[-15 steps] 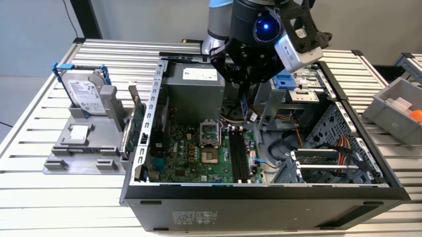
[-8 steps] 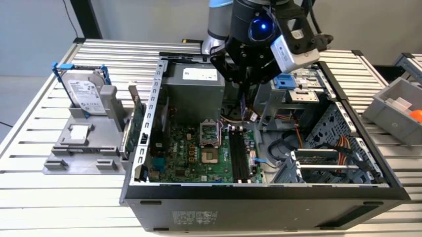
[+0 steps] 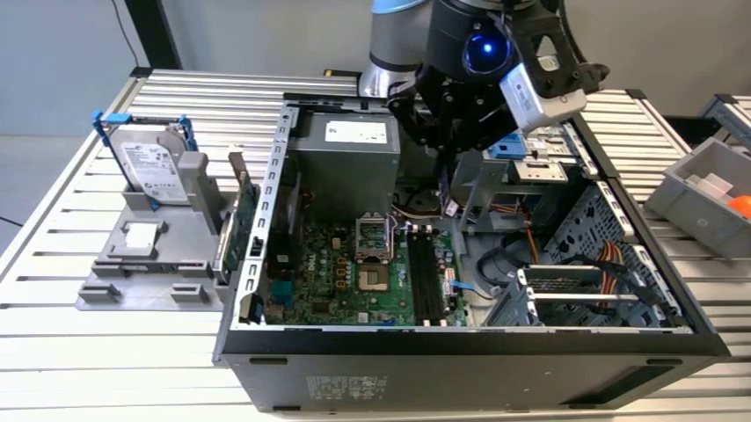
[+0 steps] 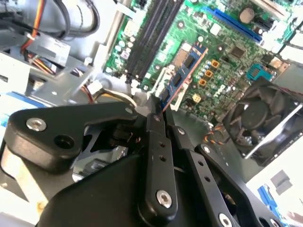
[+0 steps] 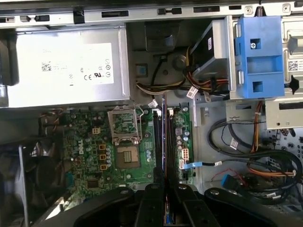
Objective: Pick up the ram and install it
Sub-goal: 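Insert the ram into the slot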
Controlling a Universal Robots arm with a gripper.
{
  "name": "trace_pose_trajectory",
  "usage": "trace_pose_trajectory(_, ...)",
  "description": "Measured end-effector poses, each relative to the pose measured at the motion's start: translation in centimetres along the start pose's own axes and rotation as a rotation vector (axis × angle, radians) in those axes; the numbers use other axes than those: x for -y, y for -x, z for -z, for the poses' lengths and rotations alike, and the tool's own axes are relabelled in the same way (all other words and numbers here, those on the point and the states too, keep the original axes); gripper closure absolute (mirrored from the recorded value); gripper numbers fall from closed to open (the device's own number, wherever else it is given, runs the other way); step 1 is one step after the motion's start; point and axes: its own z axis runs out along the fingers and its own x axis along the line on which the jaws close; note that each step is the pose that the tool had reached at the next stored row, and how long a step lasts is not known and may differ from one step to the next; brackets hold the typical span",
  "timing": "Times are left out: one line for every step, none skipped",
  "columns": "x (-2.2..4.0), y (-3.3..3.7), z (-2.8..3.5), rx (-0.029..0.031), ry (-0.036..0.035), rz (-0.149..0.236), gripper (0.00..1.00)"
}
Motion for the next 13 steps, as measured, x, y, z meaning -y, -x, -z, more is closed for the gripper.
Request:
trace_pose_trajectory(-0.03, 0.29, -0.01, -0.0028, -0.0002, 0.000, 1.00)
trace_pose_trajectory(-0.05, 0.55, -0.02, -0.0063, -0.0006, 0.001, 1.00)
trace_pose_trajectory(-0.08, 0.74, -0.03, -0.0090, -0.0009, 0.004, 1.00)
trace_pose_trajectory(-0.09, 0.89, -0.04, -0.0104, -0.0009, 0.008, 1.00)
trace_pose_trajectory(-0.10, 1.02, -0.05, -0.0109, -0.0010, 0.014, 1.00)
trace_pose_trajectory(-0.11, 1.11, -0.06, -0.0112, -0.0010, 0.022, 1.00)
trace_pose_trajectory(-0.12, 1.18, -0.08, -0.0114, -0.0009, 0.029, 1.00)
trace_pose_trajectory(-0.12, 1.21, -0.10, -0.0115, -0.0007, 0.034, 1.00)
trace_pose_trajectory(-0.12, 1.21, -0.11, -0.0112, -0.0007, 0.034, 1.00)
trace_pose_trajectory(-0.12, 1.21, -0.11, -0.0107, -0.0007, 0.034, 1.00)
trace_pose_trajectory(-0.12, 1.22, -0.12, -0.0105, -0.0005, 0.034, 1.00)
trace_pose_trajectory(-0.12, 1.25, -0.19, -0.0104, -0.0002, 0.034, 1.00)
trace_pose_trajectory(-0.10, 1.26, -0.27, -0.0104, -0.0002, 0.034, 1.00)
